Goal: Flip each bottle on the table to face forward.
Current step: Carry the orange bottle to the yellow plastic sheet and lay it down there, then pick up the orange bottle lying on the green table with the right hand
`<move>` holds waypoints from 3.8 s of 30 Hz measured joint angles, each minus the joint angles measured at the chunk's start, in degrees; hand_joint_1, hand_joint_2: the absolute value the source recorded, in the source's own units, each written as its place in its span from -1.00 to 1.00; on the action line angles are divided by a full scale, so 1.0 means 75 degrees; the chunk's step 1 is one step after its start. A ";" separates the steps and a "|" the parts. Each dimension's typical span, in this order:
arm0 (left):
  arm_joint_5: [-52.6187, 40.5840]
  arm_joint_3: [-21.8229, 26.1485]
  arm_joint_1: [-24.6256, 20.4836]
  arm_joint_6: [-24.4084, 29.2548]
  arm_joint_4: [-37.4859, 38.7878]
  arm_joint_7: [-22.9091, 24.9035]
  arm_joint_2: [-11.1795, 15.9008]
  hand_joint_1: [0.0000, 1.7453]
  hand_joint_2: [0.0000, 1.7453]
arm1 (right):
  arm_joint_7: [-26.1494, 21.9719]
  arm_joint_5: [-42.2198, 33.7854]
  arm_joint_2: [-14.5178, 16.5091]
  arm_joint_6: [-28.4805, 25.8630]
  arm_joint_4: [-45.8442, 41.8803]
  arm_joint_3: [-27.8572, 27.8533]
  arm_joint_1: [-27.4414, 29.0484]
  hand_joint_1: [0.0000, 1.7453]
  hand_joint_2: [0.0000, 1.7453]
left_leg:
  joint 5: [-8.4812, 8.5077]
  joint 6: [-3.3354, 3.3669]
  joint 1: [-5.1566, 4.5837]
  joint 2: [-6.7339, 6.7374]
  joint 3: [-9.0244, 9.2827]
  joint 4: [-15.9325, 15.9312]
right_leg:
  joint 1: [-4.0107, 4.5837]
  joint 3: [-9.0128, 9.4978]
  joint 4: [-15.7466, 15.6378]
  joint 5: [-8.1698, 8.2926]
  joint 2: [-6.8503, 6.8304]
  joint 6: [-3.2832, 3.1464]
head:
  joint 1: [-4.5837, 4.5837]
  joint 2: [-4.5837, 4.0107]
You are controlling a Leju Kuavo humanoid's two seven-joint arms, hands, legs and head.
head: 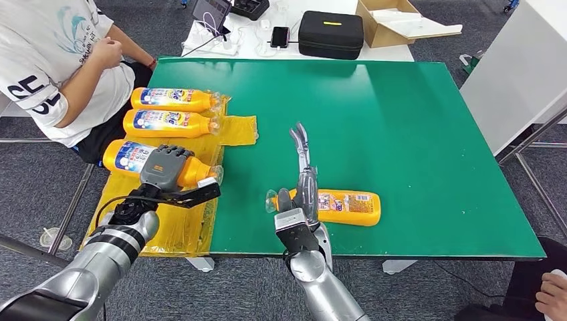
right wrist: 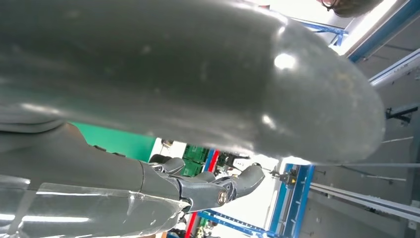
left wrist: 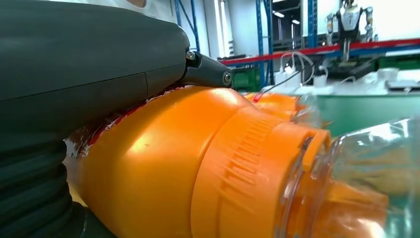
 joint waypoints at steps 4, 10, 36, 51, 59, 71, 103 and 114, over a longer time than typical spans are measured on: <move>0.0367 0.0032 -0.0001 -0.0616 0.0139 -0.0092 0.0076 1.00 1.00 | 0.0000 -0.0003 0.0000 0.0071 0.0001 0.0034 0.0000 -1.00 -1.00 | 0.0000 0.0000 -0.0001 0.0001 0.0000 0.0000 | -0.0001 0.0001 0.0000 0.0001 0.0000 0.0000 | 0.0000 0.0001; 0.1162 0.0355 0.0016 -0.1499 0.0280 -0.0332 0.0133 1.00 1.00 | 0.0009 -0.0046 0.0002 0.0214 0.0012 0.0109 -0.0002 -1.00 -1.00 | 0.0000 0.0000 0.0000 0.0000 -0.0001 0.0000 | 0.0000 0.0001 0.0001 0.0000 0.0000 0.0000 | 0.0000 0.0000; 0.1974 0.1048 0.0177 -0.2893 0.0307 -0.1131 0.0165 -1.00 -1.00 | 0.0090 -0.0133 0.0026 0.0314 0.0472 0.0157 -0.0106 -1.00 -1.00 | 0.0002 0.0000 0.0000 -0.0004 0.0011 0.0000 | -0.0001 0.0016 0.0000 0.0001 -0.0003 0.0000 | 0.0000 0.0001; 0.3644 0.1510 0.0172 -0.4514 0.0108 -0.2180 0.0300 -1.00 -1.00 | 0.0066 -0.0193 0.0026 0.0360 0.0761 0.0085 -0.0222 -1.00 0.00 | 0.0002 -0.0001 0.0000 -0.0006 0.0035 -0.0001 | -0.0001 0.0039 0.0000 0.0000 -0.0004 0.0000 | 0.0000 0.0000; 0.7260 0.3334 0.1252 -0.2301 -0.1760 -0.2244 -0.0400 -1.00 -1.00 | 0.2446 0.2181 -0.0403 0.0612 0.1043 0.0075 -0.0437 -1.00 1.00 | -0.0001 0.0001 -0.0009 -0.0002 0.0029 0.0001 | -0.0007 0.0031 -0.0002 0.0000 -0.0002 0.0001 | 0.0001 0.0001; 0.8198 0.4683 0.2766 -0.2188 -0.3960 -0.2272 -0.0838 -1.00 1.00 | 0.4167 0.3672 -0.1539 0.1978 0.0863 -0.0228 -0.0335 -1.00 1.00 | -0.0003 0.0002 -0.0007 0.0001 0.0012 0.0000 | -0.0005 0.0013 -0.0003 0.0000 0.0000 0.0001 | -0.0001 0.0000; 0.7548 0.4970 0.2906 -0.1935 -0.3773 -0.2273 -0.1051 -1.00 1.00 | 0.5104 0.3838 -0.3177 0.4028 0.0957 0.0007 -0.0902 -1.00 1.00 | -0.0002 0.0004 -0.0008 -0.0005 0.0011 0.0002 | -0.0006 0.0014 -0.0004 0.0001 -0.0005 0.0003 | -0.0002 0.0001; 0.7512 0.4970 0.2800 -0.2039 -0.3485 -0.2272 -0.1070 -1.00 1.00 | 0.5336 0.3728 -0.3723 0.4648 0.1058 0.0348 -0.1126 -1.00 1.00 | -0.0002 0.0004 -0.0008 -0.0005 0.0011 0.0002 | -0.0006 0.0015 -0.0004 0.0002 -0.0005 0.0003 | -0.0001 0.0000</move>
